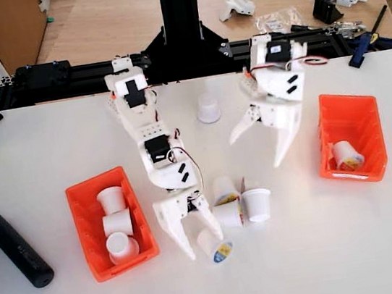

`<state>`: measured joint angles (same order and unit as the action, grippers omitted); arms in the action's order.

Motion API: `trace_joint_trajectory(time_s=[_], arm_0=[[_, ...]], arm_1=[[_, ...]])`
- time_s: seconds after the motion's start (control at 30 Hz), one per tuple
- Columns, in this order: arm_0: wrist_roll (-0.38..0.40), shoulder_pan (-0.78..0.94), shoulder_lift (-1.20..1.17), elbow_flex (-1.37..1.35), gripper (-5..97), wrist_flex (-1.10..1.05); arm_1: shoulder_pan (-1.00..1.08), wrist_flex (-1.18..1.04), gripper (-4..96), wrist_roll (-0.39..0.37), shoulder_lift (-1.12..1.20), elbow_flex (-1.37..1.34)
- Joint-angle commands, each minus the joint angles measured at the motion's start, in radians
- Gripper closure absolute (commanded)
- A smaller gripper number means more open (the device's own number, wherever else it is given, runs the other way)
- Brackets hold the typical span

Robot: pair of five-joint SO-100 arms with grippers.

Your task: Sort the coffee pods, blue into left, red into right

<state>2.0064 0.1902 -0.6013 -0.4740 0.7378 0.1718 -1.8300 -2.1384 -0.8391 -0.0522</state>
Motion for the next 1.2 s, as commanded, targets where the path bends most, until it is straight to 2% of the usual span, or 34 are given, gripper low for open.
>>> trace_joint_trajectory(time_s=[0.0,0.07,0.13,0.27,0.43,0.63,0.77,1.0,1.17], arm_0=[[0.012,-0.005,-0.011,0.025,65,-0.023],[0.021,-0.005,-0.011,0.025,65,-0.025],[0.032,-0.008,-0.003,0.025,65,-0.028],[0.051,-0.008,0.029,0.025,65,-0.06],[0.066,0.002,0.057,0.025,65,-0.054],[0.083,0.005,0.109,0.025,65,-0.095],[0.094,0.0,0.141,0.025,65,-0.135],[0.072,0.005,0.195,0.028,70,-0.204],[0.006,0.002,0.195,0.242,77,0.077]], arm_1=[[-0.008,-0.012,51.0,0.0,-0.462,-0.476],[0.008,-0.011,49.2,0.098,-0.503,-0.488],[0.021,-0.011,48.4,0.15,-0.54,-0.518],[0.005,-0.009,47.7,0.107,-0.686,-0.723],[0.005,0.023,47.0,0.184,-0.69,-0.739],[-0.032,0.213,46.5,0.296,-0.689,-0.81],[-0.063,0.314,46.9,0.307,-0.689,-0.868],[-0.089,0.476,48.1,0.259,-0.687,-0.983],[-0.104,0.529,48.9,0.225,-0.681,-1.028]])
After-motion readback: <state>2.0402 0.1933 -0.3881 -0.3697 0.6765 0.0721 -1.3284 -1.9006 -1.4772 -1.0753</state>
